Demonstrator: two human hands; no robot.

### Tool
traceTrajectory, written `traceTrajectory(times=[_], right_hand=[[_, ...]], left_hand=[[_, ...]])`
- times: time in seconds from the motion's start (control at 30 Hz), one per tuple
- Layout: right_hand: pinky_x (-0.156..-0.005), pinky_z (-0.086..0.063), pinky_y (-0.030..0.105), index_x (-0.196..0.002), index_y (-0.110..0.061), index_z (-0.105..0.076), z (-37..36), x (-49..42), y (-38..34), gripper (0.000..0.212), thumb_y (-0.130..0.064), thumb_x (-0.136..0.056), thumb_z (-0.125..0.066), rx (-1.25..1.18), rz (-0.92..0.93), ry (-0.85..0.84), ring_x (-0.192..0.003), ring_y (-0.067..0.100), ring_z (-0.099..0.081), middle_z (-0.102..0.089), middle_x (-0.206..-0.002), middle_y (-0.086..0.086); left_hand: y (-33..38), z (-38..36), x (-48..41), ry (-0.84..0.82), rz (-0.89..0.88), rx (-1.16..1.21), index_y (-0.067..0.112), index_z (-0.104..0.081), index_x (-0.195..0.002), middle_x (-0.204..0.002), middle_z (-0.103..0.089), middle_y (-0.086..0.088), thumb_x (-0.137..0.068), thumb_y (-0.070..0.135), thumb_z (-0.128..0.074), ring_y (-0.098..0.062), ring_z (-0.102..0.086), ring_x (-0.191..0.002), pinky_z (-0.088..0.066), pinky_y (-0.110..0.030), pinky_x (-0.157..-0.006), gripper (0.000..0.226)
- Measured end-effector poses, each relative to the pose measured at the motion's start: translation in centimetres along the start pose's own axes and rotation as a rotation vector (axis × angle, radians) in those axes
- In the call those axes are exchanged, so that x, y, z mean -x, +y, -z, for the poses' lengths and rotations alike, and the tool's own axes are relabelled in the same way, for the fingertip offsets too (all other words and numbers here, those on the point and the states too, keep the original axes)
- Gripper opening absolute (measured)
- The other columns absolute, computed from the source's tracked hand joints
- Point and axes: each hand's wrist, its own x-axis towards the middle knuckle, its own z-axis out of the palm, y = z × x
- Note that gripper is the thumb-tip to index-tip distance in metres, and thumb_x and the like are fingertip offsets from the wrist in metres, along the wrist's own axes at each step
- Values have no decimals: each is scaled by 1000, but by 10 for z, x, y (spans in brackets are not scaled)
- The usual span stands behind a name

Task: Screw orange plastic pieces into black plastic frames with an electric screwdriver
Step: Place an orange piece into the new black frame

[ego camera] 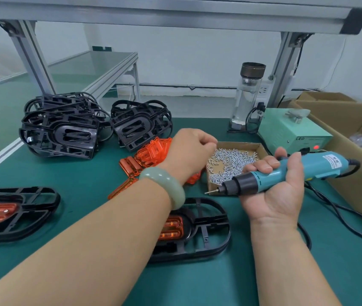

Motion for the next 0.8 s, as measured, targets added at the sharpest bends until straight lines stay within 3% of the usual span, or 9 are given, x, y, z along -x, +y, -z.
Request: traceTrajectory(times=[0.1,0.2,0.3,0.43,0.6,0.8], right_hand=[[-55,-42,18,-88,-22,-55,-1,2,2,16,-39,-91,-55,20,5,16,-47,3,-44,-45,-59,-11],[-56,-42,19,-88,-22,-53,-3,5,5,16,-37,-93,-54,33,14,41,-48,3,-44,-45,-60,-11],[-56,-43,19,-88,-23,-53,-6,9,9,15,-37,-91,-57,29,27,54,-48,3,-44,-45,-60,-11],[-54,-43,17,-88,-24,-53,-9,15,16,16,-38,-86,-60,15,41,56,-48,3,-44,-46,-61,-12],[-55,-43,17,-87,-25,-53,-13,23,27,17,-40,-92,-58,32,38,66,-50,4,-46,-47,-62,-12],[-55,-44,17,-88,-25,-53,-16,26,30,20,-44,-95,-55,18,25,61,-50,3,-47,-47,-62,-13]], left_hand=[[-5,30,14,36,182,291,26,-70,-75,-63,-71,-1,-82,2,-60,-12,-55,-52,-56,-28,-54,27],[-15,59,35,81,244,434,25,-69,-79,-54,-63,10,-82,-4,-59,-2,-51,-46,-43,-16,-45,31],[-27,72,62,121,305,603,21,-68,-88,-61,-63,6,-82,-1,-64,-9,-53,-58,-45,-21,-56,24],[-34,65,98,137,423,827,13,-71,-79,-67,-69,-2,-72,16,-71,-5,-59,-53,-47,-15,-45,7],[-31,53,113,112,465,897,11,-74,-71,-71,-71,-8,-70,22,-67,-6,-61,-53,-48,-14,-45,13],[-30,50,115,7,497,890,9,-72,-76,-71,-71,-10,-84,10,-63,-9,-63,-55,-49,-14,-45,12]])
